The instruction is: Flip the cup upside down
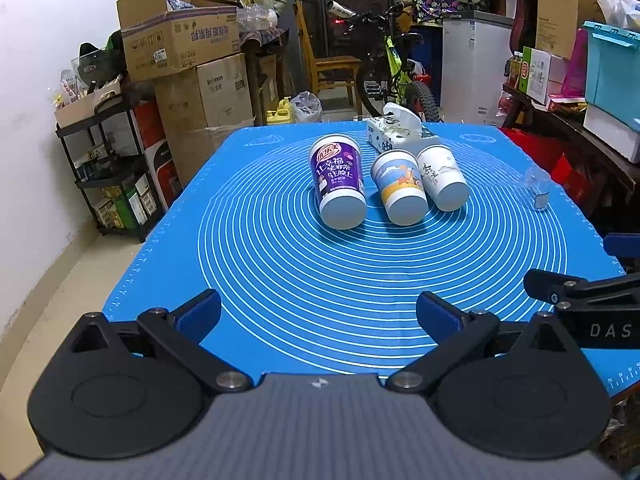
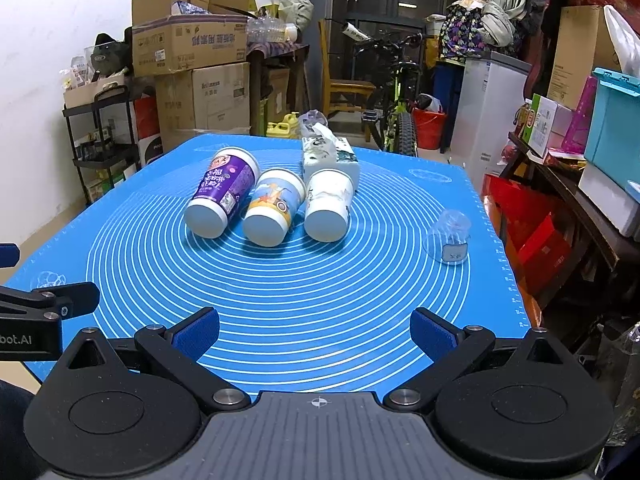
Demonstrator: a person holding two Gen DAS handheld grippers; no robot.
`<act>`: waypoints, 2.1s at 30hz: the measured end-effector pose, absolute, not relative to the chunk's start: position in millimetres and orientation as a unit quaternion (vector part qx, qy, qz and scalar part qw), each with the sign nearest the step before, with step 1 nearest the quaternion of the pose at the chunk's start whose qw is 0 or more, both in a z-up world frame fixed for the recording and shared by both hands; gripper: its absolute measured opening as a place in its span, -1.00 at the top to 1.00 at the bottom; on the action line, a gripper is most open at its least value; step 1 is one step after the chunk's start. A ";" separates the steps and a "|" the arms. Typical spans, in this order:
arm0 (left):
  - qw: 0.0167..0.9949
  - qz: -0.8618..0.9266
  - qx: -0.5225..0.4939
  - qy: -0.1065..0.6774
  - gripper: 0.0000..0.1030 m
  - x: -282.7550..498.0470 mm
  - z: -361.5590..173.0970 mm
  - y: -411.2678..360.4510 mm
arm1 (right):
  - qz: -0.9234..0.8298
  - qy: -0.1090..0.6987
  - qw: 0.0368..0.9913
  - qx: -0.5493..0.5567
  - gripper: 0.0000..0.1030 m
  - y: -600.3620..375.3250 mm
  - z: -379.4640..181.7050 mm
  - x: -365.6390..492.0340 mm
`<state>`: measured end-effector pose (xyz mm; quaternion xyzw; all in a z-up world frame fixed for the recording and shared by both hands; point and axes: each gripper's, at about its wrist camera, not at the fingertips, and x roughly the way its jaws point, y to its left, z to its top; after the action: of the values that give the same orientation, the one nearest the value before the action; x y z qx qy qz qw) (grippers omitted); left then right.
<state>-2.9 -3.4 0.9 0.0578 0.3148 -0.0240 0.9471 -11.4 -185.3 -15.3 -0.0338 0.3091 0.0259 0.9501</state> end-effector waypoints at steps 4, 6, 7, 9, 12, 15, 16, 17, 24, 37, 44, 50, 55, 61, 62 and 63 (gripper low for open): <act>0.947 -0.024 0.058 0.315 -0.99 -3.2 0.8 -4.2 | 0.025 0.309 0.950 -0.035 -0.95 -185.3 -15.0 -11.7; 0.947 -0.024 0.058 0.316 -0.99 -3.3 1.1 -4.6 | 0.025 0.309 0.950 -0.035 -0.95 -185.1 -15.0 -11.3; 0.947 -0.024 0.058 0.316 -0.99 -3.4 1.0 -4.2 | 0.025 0.309 0.950 -0.035 -0.95 -185.2 -15.0 -11.3; 0.947 -0.024 0.058 0.316 -0.99 -3.4 0.9 -4.2 | 0.025 0.309 0.950 -0.035 -0.95 -185.3 -15.0 -11.4; 0.947 -0.023 0.058 0.316 -0.99 -3.5 0.3 -3.9 | 0.025 0.309 0.950 -0.035 -0.95 -185.4 -15.0 -11.5; 0.947 -0.023 0.057 0.316 -0.99 -3.5 0.4 -4.0 | 0.025 0.309 0.950 -0.036 -0.95 -185.7 -15.0 -11.4; 0.947 -0.023 0.058 0.316 -0.99 -3.4 0.4 -4.1 | 0.025 0.309 0.950 -0.036 -0.95 -185.7 -15.0 -11.3; 0.947 -0.023 0.058 0.316 -0.99 -3.6 0.4 -4.2 | 0.025 0.309 0.950 -0.036 -0.95 -185.8 -15.1 -11.4; 0.947 -0.024 0.058 0.316 -0.99 -3.3 0.8 -3.7 | 0.025 0.310 0.949 -0.044 -0.95 -185.3 -13.5 -10.2; 0.945 -0.025 0.043 0.324 -0.99 5.1 -3.1 0.1 | 0.019 0.308 0.950 -0.047 -0.95 -186.4 -14.3 -5.2; 0.950 -0.021 0.058 0.307 -0.99 25.4 -4.6 -10.8 | 0.009 0.292 0.956 -0.034 -0.95 -199.7 -13.5 11.4; 0.954 -0.017 0.076 0.290 -0.99 70.0 -11.7 -19.4 | -0.004 0.272 0.962 -0.014 -0.95 -213.8 -11.8 36.6; 0.952 -0.023 0.071 0.298 -0.99 107.8 -21.7 -25.0 | -0.021 0.255 0.967 -0.001 -0.95 -226.5 -17.9 55.8; 0.952 -0.002 0.077 0.298 -0.99 151.5 -35.1 -26.2 | -0.039 0.252 0.967 0.015 -0.95 -244.3 -30.1 77.4; 0.951 0.001 0.077 0.299 -0.99 159.0 -37.5 -25.7 | -0.041 0.252 0.967 0.017 -0.95 -246.8 -32.5 80.3; 0.951 0.004 0.077 0.299 -0.99 165.3 -38.2 -25.7 | -0.043 0.252 0.966 0.019 -0.95 -249.0 -34.9 82.8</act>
<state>165.3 -25.7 -38.2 0.0772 0.2991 0.0038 0.9511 82.8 -249.0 -34.9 0.0186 0.2525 -0.0428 0.9665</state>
